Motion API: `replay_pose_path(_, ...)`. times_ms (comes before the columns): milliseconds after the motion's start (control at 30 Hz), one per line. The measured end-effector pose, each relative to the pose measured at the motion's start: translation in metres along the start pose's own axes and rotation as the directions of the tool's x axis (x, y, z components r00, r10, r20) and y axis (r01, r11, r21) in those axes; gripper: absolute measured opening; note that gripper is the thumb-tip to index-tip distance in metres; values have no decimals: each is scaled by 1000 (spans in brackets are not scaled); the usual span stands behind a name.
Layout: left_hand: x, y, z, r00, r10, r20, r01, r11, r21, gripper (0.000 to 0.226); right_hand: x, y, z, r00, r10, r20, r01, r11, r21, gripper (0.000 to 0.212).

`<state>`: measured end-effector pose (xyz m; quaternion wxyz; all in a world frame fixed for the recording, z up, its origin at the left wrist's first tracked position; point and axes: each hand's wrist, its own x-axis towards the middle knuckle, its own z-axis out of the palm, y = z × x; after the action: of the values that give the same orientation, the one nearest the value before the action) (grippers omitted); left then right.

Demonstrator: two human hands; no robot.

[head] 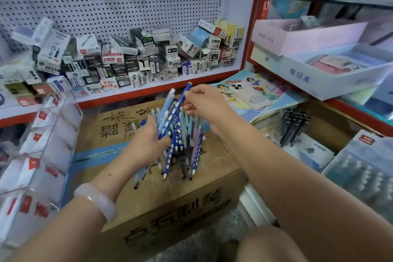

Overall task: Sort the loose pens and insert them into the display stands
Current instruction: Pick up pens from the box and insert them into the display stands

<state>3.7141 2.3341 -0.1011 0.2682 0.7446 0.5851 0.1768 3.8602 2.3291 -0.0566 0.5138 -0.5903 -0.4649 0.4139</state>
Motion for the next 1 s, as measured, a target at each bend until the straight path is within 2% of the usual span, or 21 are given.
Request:
replay_pose_path(67,-7,17,3,999,32,9,-32,999,22,30,-12,-5,-16,1000,4,9,-5,1000,14,9)
replay_pose_path(133,-14,35,7,997,70,29,-70,997,18,26,-23,-9,-33,1000,-3,10,3,998,55,10)
replay_pose_path(267,-26,67,18,990,126,61,-128,992,14,22,-39,-25,-92,984,-47,-173,67,992,109,21)
replay_pose_path(367,-37,91,32,980,162,116,-153,985,-84,25,-58,-40,-153,945,-103,-311,125,991,51,24)
replay_pose_path(533,-65,138,71,960,232,158,-186,948,-258,24,-120,-43,-245,859,-193,-474,122,977,-176,24)
replay_pose_path(733,-112,197,146,903,353,244,-195,844,-500,22,-222,-4,-327,758,-147,-636,-35,964,-265,25)
replay_pose_path(867,-141,223,192,845,422,329,-187,809,-558,19,-283,33,-360,688,-152,-710,-155,925,-348,22)
replay_pose_path(1000,-163,229,220,811,395,432,-49,781,-623,15,-319,78,-372,639,-134,-757,-287,872,-396,22)
